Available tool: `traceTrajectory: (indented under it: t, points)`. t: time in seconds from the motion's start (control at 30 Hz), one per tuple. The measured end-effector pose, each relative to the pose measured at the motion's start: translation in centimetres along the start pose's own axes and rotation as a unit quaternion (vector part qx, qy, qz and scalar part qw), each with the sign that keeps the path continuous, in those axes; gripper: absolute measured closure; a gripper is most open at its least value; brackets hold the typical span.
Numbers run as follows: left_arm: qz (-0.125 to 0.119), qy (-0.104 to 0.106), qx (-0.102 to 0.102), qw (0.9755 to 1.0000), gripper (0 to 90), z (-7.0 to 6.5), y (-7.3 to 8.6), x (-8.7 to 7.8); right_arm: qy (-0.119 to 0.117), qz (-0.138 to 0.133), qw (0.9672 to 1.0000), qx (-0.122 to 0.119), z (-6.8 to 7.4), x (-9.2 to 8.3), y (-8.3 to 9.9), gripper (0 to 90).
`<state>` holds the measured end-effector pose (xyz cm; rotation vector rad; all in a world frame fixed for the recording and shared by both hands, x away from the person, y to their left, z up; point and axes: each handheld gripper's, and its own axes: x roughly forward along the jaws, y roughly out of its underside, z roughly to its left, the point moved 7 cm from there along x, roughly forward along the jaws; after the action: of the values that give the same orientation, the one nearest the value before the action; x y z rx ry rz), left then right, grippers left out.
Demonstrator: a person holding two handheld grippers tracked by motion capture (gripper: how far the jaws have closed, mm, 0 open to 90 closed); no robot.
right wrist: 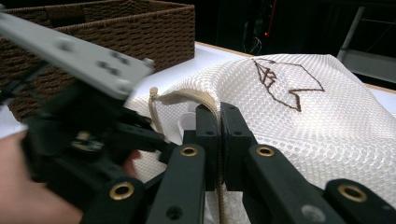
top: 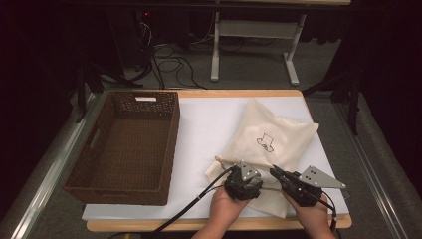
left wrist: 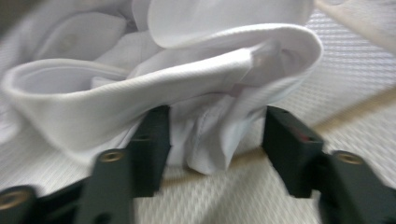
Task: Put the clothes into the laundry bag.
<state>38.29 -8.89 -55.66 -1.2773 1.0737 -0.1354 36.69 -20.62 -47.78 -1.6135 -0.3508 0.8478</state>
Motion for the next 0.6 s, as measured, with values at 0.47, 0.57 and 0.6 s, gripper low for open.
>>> traceTrajectory:
  t: [0.47, 0.57, 0.6]
  points:
    - [0.012, 0.012, -0.005, 0.9998, 79.6, 0.6, 0.6, -0.3, -0.001, 0.002, 1.0000, -0.003, 0.1, 0.1, 0.0, 89.0]
    - [0.001, 0.001, -0.002, 1.0000, 84.9, 0.7, -0.4, 0.4, -0.001, 0.002, 1.0000, -0.003, 0.0, 0.1, 0.1, 89.0]
    - [-0.001, 0.000, -0.002, 1.0000, 85.6, 0.7, -0.6, 0.6, -0.001, 0.002, 1.0000, -0.003, 0.1, 0.1, 0.0, 89.0]
